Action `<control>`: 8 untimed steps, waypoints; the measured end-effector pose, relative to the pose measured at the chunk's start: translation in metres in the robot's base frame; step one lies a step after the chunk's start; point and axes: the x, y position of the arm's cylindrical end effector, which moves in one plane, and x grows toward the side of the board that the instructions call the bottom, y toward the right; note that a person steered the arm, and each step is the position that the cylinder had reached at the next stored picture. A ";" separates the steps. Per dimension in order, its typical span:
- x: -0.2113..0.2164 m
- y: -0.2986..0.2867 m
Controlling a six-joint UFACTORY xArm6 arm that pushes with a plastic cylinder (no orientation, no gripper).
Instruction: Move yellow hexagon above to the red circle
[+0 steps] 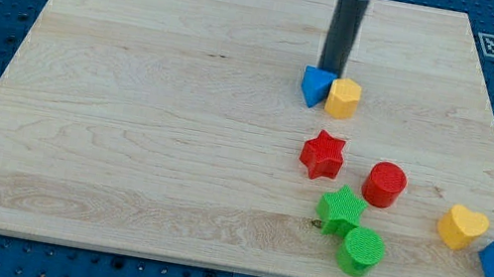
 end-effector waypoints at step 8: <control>0.093 0.025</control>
